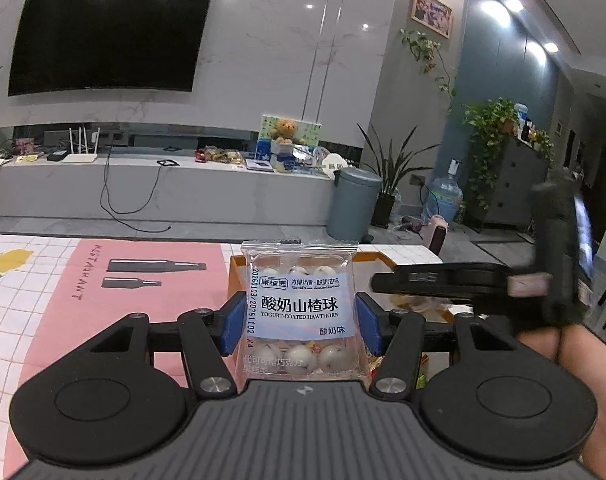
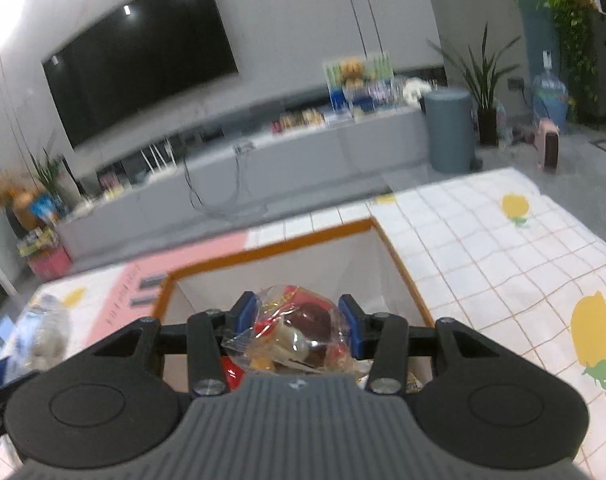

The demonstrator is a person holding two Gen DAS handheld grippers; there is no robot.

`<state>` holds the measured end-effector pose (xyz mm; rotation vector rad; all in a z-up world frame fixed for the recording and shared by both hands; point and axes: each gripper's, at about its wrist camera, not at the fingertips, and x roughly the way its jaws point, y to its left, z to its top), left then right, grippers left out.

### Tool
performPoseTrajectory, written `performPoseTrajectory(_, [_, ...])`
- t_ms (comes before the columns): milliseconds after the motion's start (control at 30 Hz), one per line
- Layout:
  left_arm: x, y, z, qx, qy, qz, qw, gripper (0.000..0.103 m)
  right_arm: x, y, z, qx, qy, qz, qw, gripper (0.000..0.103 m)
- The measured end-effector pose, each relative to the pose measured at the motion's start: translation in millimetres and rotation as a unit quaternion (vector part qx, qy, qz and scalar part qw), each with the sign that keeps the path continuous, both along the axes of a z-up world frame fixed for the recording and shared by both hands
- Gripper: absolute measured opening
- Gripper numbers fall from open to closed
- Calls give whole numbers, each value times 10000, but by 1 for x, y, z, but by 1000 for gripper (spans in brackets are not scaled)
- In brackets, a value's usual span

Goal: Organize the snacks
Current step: 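Drop the candy into the box with the right tool while the left carries the hawthorn packet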

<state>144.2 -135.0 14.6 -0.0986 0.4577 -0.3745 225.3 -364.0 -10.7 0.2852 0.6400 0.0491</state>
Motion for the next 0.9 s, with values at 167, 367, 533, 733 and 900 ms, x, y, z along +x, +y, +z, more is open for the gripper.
performPoseTrajectory(167, [9, -2, -8, -14, 194, 3, 9998, 65, 33, 2, -10, -260, 348, -60, 9990, 44])
performPoseTrajectory(367, [11, -2, -9, -73, 234, 38, 9997, 65, 67, -2, -20, 38, 708, -109, 9974, 44])
performPoseTrajectory(533, [10, -3, -9, 54, 325, 50, 9994, 65, 85, 12, -28, -585, 887, 19, 9943, 44])
performPoseTrajectory(733, [11, -5, -10, 156, 324, 78, 9993, 65, 96, 27, -42, -1220, 1088, 3, 9865, 45])
performPoseTrajectory(900, [12, -6, -12, 228, 354, 124, 9990, 65, 96, 25, -48, -1327, 1130, -7, 9847, 45])
